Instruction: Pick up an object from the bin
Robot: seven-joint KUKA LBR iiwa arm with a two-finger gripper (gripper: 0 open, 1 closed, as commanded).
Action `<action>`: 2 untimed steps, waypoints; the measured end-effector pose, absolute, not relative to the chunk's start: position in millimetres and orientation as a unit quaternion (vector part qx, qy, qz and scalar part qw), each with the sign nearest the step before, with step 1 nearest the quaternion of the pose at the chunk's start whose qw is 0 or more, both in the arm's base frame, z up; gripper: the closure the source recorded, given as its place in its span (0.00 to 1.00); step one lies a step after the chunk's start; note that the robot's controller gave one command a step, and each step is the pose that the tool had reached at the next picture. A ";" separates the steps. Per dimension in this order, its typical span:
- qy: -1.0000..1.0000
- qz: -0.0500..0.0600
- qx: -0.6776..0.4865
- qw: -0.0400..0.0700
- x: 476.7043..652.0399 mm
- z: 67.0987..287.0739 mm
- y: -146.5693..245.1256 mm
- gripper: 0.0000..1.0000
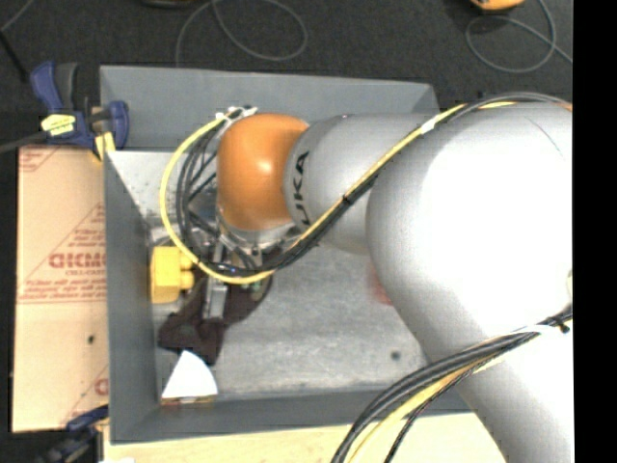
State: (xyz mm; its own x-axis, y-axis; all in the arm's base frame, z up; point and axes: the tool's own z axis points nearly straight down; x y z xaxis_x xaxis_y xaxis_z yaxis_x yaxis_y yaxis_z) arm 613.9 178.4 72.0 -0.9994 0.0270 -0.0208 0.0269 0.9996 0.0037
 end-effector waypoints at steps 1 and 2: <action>0.998 0.002 0.053 0.015 608.4 94.5 168.1 1.00; 0.998 0.002 0.053 0.015 608.4 94.5 168.0 1.00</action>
Offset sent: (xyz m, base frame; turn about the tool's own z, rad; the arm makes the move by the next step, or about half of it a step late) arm 0.0000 0.0000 0.0000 0.0000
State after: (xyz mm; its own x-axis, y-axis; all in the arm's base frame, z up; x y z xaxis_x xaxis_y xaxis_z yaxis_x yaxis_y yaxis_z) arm 608.4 168.0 94.5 -0.9939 0.1064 -0.0292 0.1063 0.9943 0.0053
